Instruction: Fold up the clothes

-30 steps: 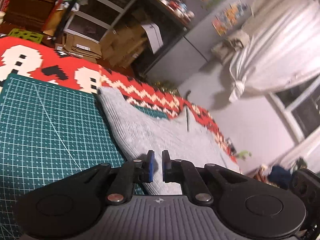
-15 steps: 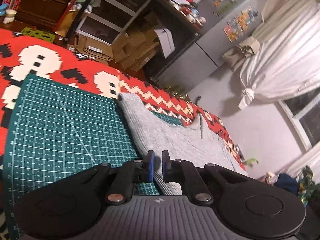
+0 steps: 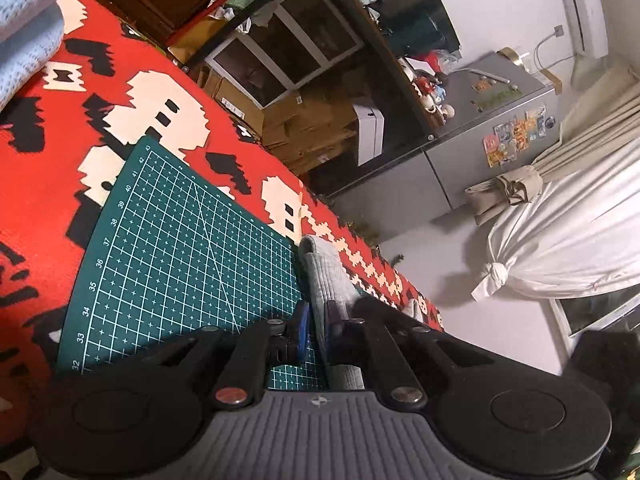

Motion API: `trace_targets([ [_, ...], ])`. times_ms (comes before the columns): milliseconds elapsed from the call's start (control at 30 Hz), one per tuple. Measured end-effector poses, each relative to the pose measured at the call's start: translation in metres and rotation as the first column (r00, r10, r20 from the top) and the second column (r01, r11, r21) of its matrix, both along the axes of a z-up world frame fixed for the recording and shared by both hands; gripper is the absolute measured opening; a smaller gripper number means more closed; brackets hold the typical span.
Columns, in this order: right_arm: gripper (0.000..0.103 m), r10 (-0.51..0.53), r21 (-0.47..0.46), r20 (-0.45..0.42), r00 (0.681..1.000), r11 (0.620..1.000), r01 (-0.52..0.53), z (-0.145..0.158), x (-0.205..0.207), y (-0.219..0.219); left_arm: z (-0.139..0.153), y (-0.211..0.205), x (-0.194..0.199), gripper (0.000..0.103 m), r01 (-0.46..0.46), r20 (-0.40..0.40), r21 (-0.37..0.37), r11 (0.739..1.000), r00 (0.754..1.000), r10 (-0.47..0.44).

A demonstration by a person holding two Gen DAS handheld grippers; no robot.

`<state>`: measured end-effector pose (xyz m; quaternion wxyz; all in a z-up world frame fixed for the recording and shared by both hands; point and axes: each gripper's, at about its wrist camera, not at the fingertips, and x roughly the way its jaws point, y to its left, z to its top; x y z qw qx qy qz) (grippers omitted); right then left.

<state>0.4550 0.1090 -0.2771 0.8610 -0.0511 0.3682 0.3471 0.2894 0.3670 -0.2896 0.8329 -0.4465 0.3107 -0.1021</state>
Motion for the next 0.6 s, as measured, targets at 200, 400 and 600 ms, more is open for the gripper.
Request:
trace_targets([
  [200, 0.005, -0.028, 0.007, -0.067, 0.997, 1.000, 0.029, -0.018, 0.026, 0.011, -0.002, -0.005, 0.003, 0.006, 0.028, -0.004, 0.000, 1.000, 1.000, -0.028],
  [400, 0.001, -0.050, -0.002, -0.084, 0.995, 0.999, 0.050, -0.027, 0.045, 0.025, -0.003, -0.008, 0.003, 0.006, 0.041, 0.003, -0.006, 0.999, 0.999, -0.041],
  [600, 0.002, -0.066, -0.007, -0.076, 0.995, 0.998, 0.066, -0.023, 0.050, 0.029, -0.005, -0.009, 0.004, 0.006, 0.053, -0.002, 0.000, 0.999, 0.999, -0.053],
])
